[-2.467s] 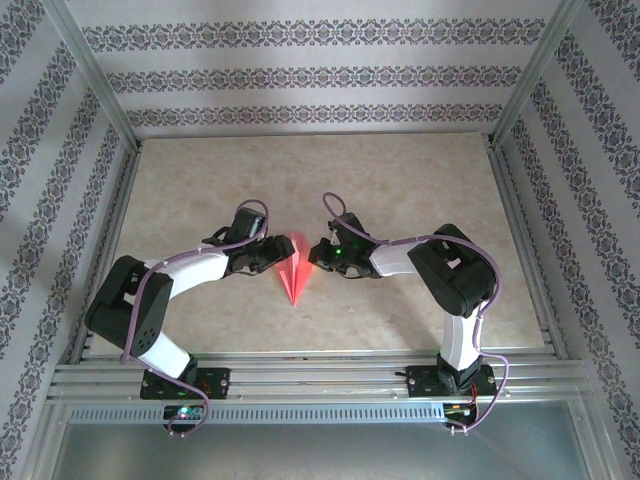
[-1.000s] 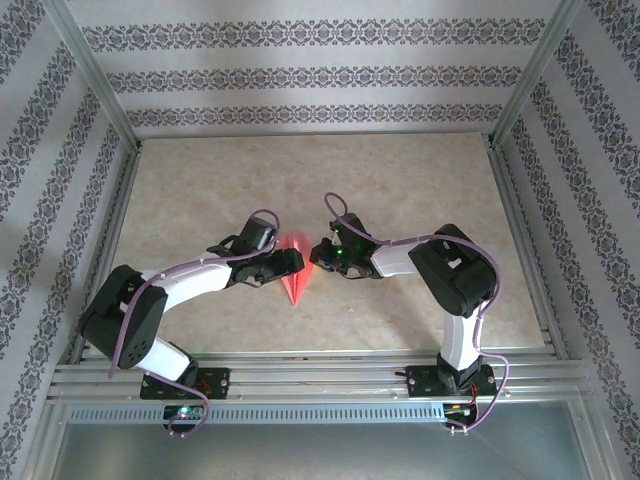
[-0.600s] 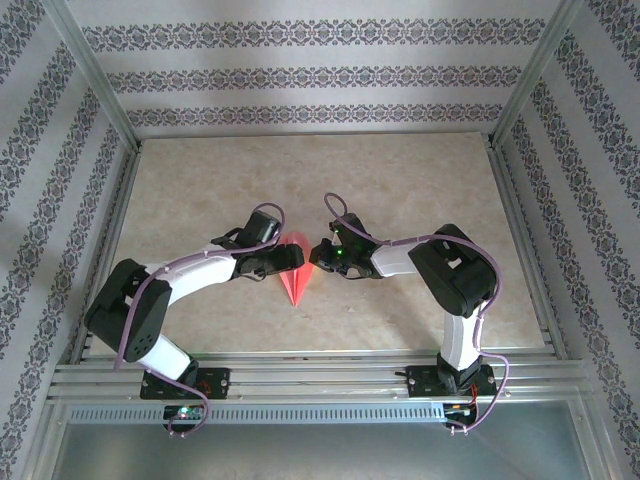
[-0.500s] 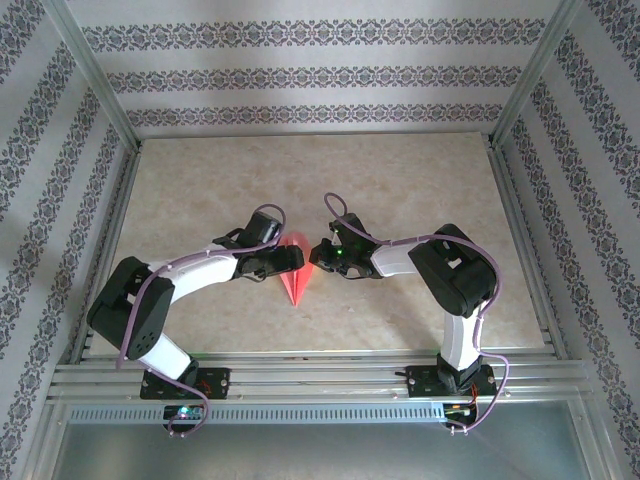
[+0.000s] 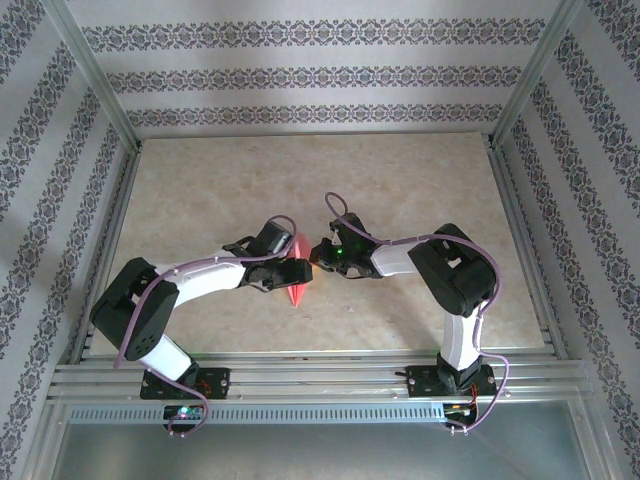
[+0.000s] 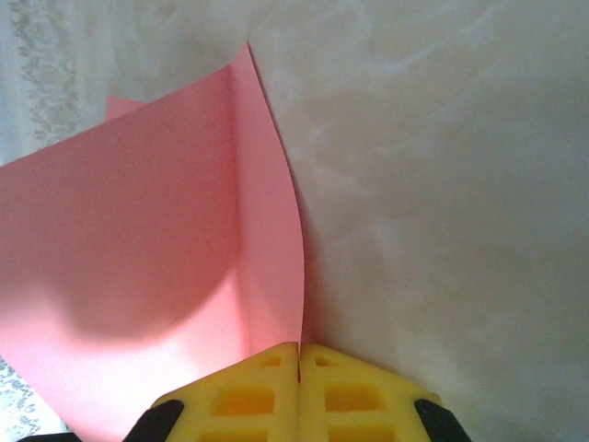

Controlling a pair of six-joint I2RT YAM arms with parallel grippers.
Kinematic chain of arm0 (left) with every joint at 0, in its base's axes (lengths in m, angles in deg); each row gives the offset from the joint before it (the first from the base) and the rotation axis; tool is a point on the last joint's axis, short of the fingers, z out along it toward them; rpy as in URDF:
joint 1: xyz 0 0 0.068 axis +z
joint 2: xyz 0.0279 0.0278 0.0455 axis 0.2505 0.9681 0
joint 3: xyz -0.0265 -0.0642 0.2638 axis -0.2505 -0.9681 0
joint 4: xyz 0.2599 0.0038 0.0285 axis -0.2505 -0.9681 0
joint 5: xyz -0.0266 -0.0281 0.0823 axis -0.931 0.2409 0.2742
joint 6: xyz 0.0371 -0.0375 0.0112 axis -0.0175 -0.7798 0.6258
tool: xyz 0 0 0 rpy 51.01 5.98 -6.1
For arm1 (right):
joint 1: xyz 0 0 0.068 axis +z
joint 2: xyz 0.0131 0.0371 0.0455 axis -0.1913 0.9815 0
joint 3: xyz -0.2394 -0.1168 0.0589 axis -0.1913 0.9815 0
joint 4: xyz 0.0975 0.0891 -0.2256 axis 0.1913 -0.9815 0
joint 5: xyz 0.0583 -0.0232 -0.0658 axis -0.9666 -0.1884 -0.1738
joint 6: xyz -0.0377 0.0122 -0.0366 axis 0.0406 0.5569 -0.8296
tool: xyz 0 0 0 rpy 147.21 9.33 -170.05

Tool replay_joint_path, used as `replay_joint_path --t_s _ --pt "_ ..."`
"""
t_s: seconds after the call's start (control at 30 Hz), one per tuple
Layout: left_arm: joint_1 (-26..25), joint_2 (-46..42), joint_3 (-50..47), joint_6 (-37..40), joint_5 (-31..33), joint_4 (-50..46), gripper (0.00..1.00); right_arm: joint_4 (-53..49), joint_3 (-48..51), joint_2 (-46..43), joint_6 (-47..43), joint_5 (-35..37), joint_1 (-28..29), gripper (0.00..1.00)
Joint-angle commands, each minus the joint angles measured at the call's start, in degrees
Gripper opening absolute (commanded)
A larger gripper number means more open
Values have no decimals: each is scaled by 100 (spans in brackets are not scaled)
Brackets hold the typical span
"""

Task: Fold a paper plane with a square sheet of paper (pick it up from the middle)
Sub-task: Move the paper plane to the top-center of the table.

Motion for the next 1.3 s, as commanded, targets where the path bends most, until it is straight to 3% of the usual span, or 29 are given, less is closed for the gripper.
replay_joint_path --t_s 0.0,0.43,0.7,1.13,1.27 --pt "-125 142 174 -128 326 -445 62 -30 -89 123 15 -44 -31 4" --pt "-292 592 784 -2 937 -1035 54 -4 -27 65 -14 -115 -40 12" --pt "-318 587 900 28 1200 -1287 36 10 14 1 -6 -132 -99 16" --pt "-319 655 1152 205 1442 -1652 12 -268 402 -831 -281 308 -464 39" --pt "-319 592 1378 473 1736 -2103 8 -681 579 -1403 -595 735 -622 53"
